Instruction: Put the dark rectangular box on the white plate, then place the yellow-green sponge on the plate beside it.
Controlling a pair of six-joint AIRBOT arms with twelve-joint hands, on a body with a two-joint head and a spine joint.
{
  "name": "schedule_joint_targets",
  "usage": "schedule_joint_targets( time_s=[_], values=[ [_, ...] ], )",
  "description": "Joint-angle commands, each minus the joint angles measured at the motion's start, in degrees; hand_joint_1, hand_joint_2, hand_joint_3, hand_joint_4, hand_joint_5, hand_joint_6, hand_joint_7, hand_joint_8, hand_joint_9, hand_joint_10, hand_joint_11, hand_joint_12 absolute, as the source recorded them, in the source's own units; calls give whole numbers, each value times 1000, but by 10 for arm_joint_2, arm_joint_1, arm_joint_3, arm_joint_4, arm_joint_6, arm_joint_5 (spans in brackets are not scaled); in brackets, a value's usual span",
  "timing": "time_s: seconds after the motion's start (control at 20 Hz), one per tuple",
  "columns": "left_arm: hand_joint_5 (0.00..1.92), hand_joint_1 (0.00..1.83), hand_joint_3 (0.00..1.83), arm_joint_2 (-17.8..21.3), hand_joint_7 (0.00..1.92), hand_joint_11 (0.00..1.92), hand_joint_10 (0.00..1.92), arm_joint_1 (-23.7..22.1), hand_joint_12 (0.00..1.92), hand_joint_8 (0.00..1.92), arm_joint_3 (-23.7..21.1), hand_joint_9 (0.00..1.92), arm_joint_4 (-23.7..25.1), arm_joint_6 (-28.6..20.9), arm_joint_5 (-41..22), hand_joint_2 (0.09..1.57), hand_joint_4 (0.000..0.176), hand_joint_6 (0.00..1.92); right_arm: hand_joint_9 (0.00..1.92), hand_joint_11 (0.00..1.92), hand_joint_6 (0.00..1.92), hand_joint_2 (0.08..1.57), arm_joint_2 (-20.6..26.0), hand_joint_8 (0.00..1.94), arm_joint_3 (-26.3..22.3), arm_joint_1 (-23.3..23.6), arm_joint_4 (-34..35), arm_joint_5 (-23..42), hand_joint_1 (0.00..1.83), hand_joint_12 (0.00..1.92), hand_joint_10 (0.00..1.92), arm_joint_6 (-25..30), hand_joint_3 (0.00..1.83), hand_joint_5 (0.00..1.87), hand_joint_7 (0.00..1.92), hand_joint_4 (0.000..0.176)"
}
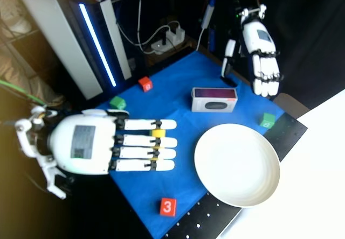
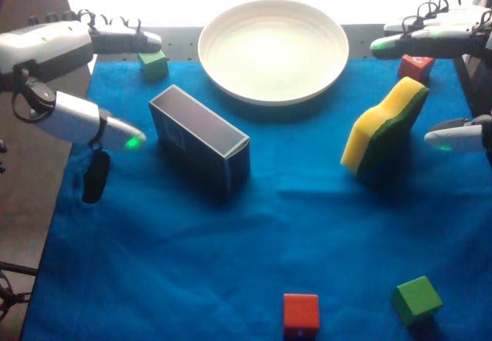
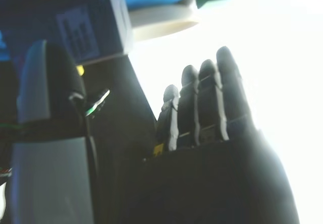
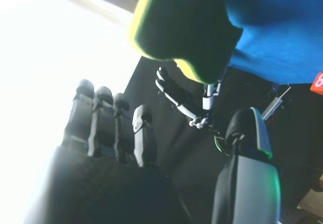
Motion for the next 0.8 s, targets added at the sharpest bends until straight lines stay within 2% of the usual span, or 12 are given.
schedule_joint_targets(
  time_s=[0.0, 0.05, 0.1, 0.2, 0.25, 0.3, 0.35, 0.45, 0.5, 0.6, 0.65, 0.75],
  values=[
    [319, 815, 8, -4, 291, 0, 12, -9, 480, 5, 4, 214, -8, 0, -55, 921, 23, 6, 102, 0, 6, 989, -3, 3, 2, 7, 27, 57, 835, 216, 3, 4, 9, 313, 187, 42],
    [327, 825, 3, -9, 298, 0, 7, -15, 446, 4, 6, 216, 0, 0, -49, 917, 31, 5, 83, 0, 1, 986, -3, 2, 2, 7, 27, 57, 846, 184, 1, 4, 3, 307, 175, 42],
    [349, 842, 0, -13, 321, 0, 9, -21, 506, 5, 8, 242, 9, -1, -42, 914, 14, 5, 76, 0, 1, 985, -3, 0, 2, 7, 27, 57, 860, 174, 0, 4, 1, 307, 170, 43],
    [297, 718, 3, -27, 275, 0, 0, -43, 385, 0, 14, 194, 55, -16, -15, 928, 30, 0, 86, 0, 0, 974, -4, 0, 3, 7, 27, 57, 873, 185, 3, 4, 0, 305, 164, 60],
    [287, 697, 0, -36, 243, 0, 0, -49, 460, 5, 22, 189, 86, -43, -9, 916, 38, 0, 86, 0, 0, 972, -4, 0, 4, 7, 26, 56, 877, 187, 3, 4, 0, 304, 165, 64],
    [272, 716, 0, -46, 240, 0, 3, -51, 495, 4, 33, 200, 115, -78, -7, 903, 30, 0, 80, 0, 1, 971, -6, 1, 5, 7, 26, 56, 893, 153, 0, 4, 0, 309, 169, 75],
    [262, 713, 0, -56, 234, 0, 2, -52, 502, 2, 43, 199, 137, -107, -7, 897, 48, 0, 89, 6, 2, 973, -7, 2, 6, 7, 26, 56, 903, 153, 4, 4, 0, 313, 174, 81],
    [245, 785, 0, -74, 264, 37, 13, -57, 521, 9, 58, 234, 199, -157, 6, 896, 113, 0, 95, 6, 1, 978, -9, 4, 8, 7, 24, 56, 925, 154, 5, 4, 1, 313, 183, 84],
    [245, 785, 0, -75, 264, 37, 13, -59, 521, 9, 58, 234, 207, -157, 9, 896, 113, 0, 95, 6, 1, 978, -9, 4, 8, 7, 23, 56, 925, 154, 5, 4, 1, 313, 183, 84],
    [255, 822, 0, -78, 289, 1, 4, -67, 658, 2, 57, 267, 237, -162, 22, 888, 96, 0, 101, 12, 1, 974, -9, 3, 9, 7, 22, 56, 924, 166, 5, 4, 0, 315, 185, 91],
    [256, 832, 0, -79, 297, 0, 5, -70, 705, 2, 59, 284, 263, -182, 26, 885, 94, 0, 111, 28, 0, 973, -9, 3, 10, 7, 21, 56, 926, 176, 8, 4, 0, 311, 186, 86],
    [271, 901, 0, -83, 315, 0, 5, -79, 745, 2, 61, 310, 306, -207, 35, 860, 109, 2, 150, 76, 0, 974, -10, 8, 10, 7, 21, 56, 922, 205, 18, 4, 0, 308, 206, 75]
  ],
)
